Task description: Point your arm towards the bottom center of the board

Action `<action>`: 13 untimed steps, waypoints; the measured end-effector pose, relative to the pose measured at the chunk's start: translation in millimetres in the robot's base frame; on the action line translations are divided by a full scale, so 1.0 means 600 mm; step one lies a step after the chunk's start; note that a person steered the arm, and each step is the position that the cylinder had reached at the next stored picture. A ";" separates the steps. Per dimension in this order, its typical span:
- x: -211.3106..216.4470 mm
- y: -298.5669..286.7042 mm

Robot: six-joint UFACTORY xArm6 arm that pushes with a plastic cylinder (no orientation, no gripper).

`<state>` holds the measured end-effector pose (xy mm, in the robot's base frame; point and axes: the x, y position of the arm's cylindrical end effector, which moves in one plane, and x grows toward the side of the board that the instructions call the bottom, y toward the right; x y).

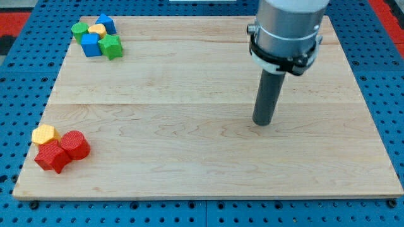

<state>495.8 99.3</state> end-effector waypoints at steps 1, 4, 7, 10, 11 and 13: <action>0.036 0.000; 0.087 0.000; 0.095 -0.195; 0.112 -0.220; 0.110 -0.226; 0.108 -0.226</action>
<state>560.7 -36.2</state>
